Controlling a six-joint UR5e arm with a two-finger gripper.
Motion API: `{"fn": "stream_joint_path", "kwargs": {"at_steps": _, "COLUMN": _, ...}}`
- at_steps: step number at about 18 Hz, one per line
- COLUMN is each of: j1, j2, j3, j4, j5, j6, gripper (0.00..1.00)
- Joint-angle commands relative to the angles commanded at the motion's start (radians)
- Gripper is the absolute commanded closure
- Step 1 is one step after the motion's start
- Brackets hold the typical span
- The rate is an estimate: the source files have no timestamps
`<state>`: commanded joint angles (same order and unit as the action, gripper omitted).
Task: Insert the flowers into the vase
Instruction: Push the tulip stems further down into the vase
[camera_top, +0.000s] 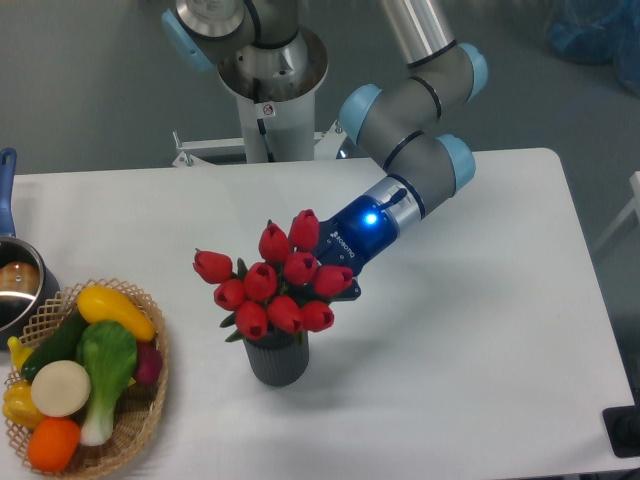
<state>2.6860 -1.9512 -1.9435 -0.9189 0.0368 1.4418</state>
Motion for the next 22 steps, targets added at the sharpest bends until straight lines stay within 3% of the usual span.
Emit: {"fn": "stream_joint_path", "kwargs": {"at_steps": 22, "j1": -0.008, "j2": -0.021, "j3": -0.026, "j4": 0.000, "j5": 0.002, "j6": 0.029, "gripper": 0.81}}
